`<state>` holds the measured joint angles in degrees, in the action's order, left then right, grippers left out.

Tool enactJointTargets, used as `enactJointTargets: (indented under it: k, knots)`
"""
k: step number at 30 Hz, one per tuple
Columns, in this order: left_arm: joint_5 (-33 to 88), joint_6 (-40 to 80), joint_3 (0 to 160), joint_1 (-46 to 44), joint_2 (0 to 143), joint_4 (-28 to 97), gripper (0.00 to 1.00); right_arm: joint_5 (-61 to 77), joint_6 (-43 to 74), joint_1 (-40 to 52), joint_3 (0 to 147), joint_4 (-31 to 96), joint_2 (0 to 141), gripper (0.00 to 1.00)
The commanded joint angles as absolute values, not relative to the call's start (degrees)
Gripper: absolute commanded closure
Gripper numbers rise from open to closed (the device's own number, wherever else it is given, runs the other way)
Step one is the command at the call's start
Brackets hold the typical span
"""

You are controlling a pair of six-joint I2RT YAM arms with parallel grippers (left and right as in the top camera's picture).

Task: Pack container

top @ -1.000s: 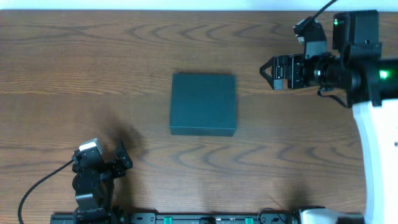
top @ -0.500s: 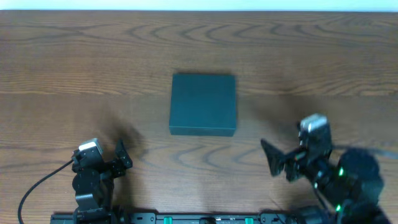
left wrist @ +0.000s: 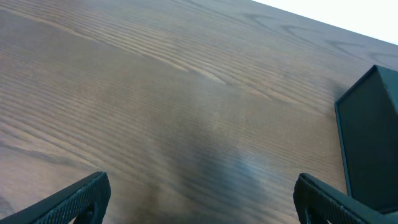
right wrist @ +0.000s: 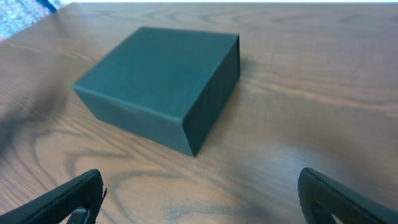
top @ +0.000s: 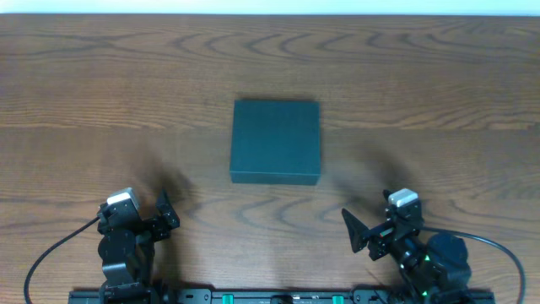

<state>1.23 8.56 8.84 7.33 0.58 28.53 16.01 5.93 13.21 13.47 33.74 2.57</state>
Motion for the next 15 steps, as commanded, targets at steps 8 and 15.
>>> enactJointTargets:
  k: [8,15]
  knots:
    - [0.7,7.5,7.9,7.1,0.2,28.6,0.05,15.9,6.8,14.3,8.8,33.2,0.3,0.01]
    - [0.7,7.5,7.9,7.1,0.2,28.6,0.05,15.9,6.8,14.3,8.8,33.2,0.3,0.01]
